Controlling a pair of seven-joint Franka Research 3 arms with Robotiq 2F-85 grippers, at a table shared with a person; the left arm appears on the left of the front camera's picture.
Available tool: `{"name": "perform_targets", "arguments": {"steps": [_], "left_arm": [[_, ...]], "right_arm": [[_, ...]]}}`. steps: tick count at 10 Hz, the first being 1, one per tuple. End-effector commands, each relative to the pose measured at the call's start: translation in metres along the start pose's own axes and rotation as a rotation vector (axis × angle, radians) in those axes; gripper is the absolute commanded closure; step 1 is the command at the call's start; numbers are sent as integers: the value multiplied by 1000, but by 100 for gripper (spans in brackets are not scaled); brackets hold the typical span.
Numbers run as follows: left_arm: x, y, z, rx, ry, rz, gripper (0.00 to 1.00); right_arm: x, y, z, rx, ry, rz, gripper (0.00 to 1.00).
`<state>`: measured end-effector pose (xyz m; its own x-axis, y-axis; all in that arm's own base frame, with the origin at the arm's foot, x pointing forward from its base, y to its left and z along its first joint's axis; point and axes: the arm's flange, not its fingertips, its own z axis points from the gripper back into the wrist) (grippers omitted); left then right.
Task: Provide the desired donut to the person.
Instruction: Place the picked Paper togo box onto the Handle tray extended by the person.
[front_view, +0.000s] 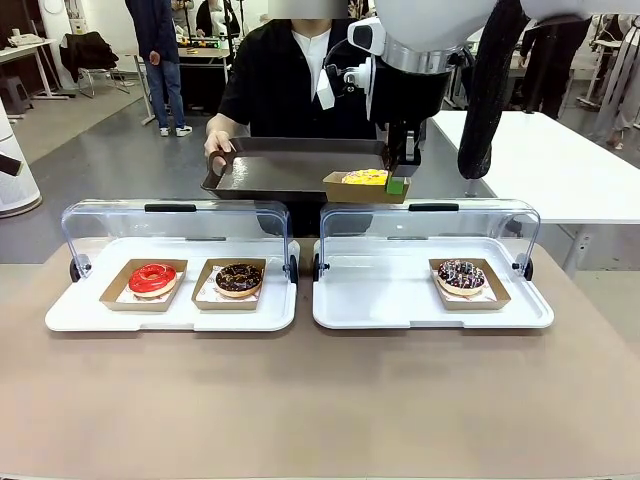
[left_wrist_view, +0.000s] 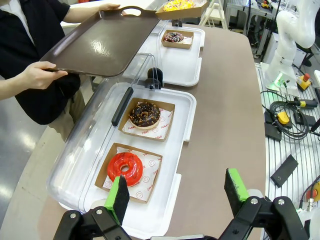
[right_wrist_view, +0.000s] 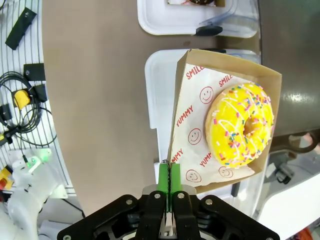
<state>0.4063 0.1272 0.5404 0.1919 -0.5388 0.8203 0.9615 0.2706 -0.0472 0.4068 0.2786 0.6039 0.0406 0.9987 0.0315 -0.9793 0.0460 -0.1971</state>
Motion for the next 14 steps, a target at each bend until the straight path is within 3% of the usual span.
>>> {"name": "perform_targets", "arguments": {"steps": [1,4,8,14], "left_arm": [[1,0,0,-2,-20,-12,0],[1,0,0,-2,-20,-12,0],[1,0,0,-2,-20,-12,0],[1,0,0,-2,-20,-12,0]], "right_arm": [[0,0,0,0,0,0,99],[25,-39,22,-22,-63,-35,99],[68,-101,16,37,-5,117,99],[60,-182,4,14,-5,152,99]]}}
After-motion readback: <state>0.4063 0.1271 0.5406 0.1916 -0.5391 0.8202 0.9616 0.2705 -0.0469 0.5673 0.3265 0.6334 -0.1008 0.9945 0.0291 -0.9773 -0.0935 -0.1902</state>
